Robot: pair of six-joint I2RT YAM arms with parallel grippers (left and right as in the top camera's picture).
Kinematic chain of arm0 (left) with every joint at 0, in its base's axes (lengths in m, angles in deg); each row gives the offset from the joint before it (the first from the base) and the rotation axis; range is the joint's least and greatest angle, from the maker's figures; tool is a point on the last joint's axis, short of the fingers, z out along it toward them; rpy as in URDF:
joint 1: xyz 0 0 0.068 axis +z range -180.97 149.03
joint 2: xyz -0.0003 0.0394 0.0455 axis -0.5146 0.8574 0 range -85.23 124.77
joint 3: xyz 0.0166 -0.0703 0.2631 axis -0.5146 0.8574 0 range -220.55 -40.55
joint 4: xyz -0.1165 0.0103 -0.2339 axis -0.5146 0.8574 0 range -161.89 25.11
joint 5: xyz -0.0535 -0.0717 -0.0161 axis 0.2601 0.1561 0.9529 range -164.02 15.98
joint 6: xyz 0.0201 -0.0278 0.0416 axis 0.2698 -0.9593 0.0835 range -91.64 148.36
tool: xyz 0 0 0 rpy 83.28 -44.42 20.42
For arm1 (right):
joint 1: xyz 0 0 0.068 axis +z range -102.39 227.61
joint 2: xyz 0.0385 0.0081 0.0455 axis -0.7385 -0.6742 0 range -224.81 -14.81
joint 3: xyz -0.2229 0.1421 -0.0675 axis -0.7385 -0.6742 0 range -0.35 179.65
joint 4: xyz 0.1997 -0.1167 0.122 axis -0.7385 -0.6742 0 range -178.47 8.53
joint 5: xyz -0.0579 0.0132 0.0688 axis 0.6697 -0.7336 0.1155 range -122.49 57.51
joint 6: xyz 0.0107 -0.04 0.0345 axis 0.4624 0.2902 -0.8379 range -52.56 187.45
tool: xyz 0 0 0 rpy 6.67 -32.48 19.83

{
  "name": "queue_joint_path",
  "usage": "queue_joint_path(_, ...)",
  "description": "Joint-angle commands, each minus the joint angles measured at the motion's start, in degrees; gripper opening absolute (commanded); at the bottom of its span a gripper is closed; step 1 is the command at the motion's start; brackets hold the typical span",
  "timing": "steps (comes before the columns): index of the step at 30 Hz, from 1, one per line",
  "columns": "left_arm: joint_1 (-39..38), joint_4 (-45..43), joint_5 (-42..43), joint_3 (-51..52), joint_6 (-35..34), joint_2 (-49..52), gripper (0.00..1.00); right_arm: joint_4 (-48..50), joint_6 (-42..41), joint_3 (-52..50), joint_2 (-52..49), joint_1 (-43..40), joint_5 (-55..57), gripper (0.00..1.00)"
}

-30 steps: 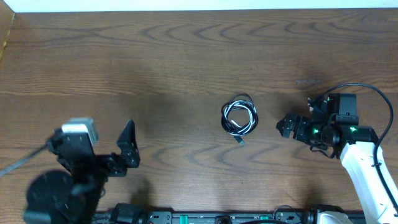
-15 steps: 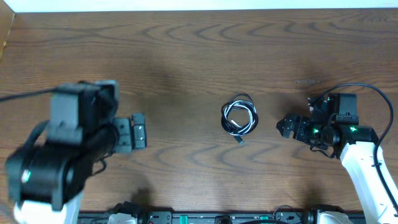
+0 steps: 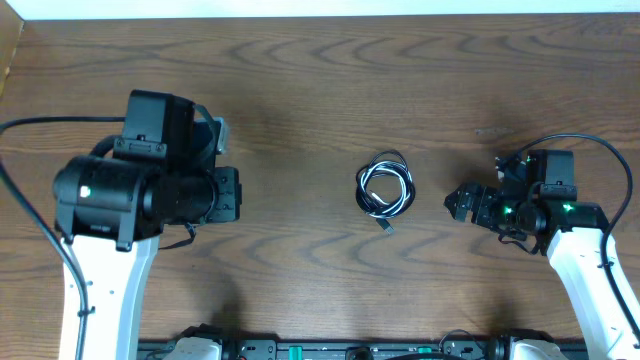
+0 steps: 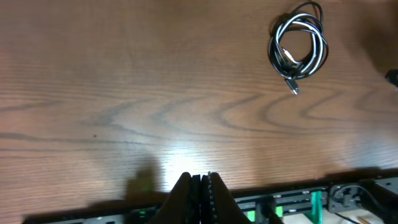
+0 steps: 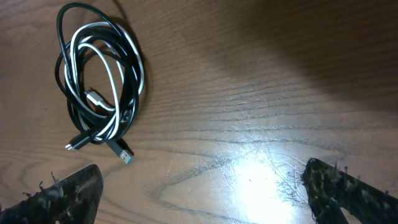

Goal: Untangle cables
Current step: 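Raise the left gripper and move it forward above the table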

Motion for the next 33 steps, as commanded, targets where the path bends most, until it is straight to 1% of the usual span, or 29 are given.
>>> queue_joint_path(1,0.2,0.3,1.4,-0.5,-1.5,0.8,0.07,0.0,0.5,0.8,-0.3,0.3,-0.1,0.99)
queue_joint_path(15,0.2,-0.6,0.9,4.2,-8.9,1.5,0.08,0.0,0.5,0.8,-0.3,0.3,-0.1,0.99)
queue_joint_path(19,0.2,-0.7,-5.2,6.9,-15.0,1.5,0.08,0.0,0.5,0.8,-0.3,0.3,-0.1,0.99)
queue_joint_path(21,0.2,-0.7,-6.9,8.3,-16.8,1.5,0.07,0.0,0.5,0.8,-0.3,0.3,-0.1,0.99)
queue_joint_path(26,0.2,-0.9,-10.0,10.6,-17.7,1.6,0.08,0.0,0.5,0.8,-0.3,0.3,-0.1,0.99)
queue_joint_path(29,0.2,-1.2,-11.6,10.6,-18.3,1.9,0.11,0.0,0.5,0.8,-0.3,0.3,-0.1,0.99)
queue_joint_path(33,0.2,-2.5,-13.5,10.6,-18.9,2.2,0.11,0.0,0.5,0.8,-0.3,0.3,-0.1,0.99)
